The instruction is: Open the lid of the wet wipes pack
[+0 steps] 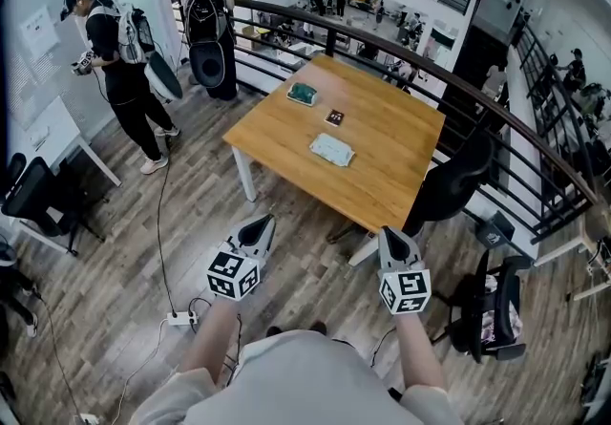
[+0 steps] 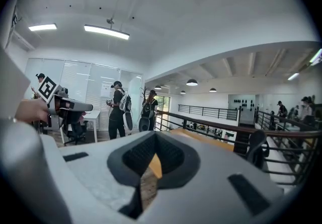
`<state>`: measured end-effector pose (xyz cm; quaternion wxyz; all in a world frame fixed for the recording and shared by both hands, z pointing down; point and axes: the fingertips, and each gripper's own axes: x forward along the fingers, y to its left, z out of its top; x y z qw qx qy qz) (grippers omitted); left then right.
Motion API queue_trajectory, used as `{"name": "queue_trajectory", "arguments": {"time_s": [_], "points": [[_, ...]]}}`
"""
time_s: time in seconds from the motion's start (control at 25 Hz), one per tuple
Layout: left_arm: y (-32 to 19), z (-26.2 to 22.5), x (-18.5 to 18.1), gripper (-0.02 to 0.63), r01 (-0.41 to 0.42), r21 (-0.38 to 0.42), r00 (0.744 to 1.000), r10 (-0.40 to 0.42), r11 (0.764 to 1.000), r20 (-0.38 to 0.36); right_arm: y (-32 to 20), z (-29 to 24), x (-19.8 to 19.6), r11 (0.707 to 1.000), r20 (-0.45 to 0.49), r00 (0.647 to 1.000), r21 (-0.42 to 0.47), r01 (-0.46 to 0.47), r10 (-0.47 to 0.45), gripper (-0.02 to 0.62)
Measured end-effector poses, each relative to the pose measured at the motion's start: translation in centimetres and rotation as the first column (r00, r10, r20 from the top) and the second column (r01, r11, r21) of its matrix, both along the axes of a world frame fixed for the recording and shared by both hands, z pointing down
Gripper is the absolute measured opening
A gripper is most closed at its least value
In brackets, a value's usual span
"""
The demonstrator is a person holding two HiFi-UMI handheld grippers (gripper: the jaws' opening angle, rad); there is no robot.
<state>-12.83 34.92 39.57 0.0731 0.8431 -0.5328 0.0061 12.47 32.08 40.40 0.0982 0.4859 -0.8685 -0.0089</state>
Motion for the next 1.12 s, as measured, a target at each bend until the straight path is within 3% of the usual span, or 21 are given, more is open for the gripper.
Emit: {"name": "queue_trajectory", "arguments": {"time_s": [0.8, 1.12], "points": [[-1.6, 0.6, 3.0, -0.006, 0.023, -0.012, 1.000, -0.023, 1.000, 0.001, -1.9, 0.6, 2.3, 0.999, 0.015, 0.999, 0.002, 0.052, -0.052, 0.015], [-2.3, 1.1, 4.4, 0.035, 0.057, -0.021, 0.998, -0.057, 0.998, 0.000, -2.9, 1.4, 3.5, 0.995, 0.023, 0.995, -0.010, 0.094, -0.094, 0.051]]}}
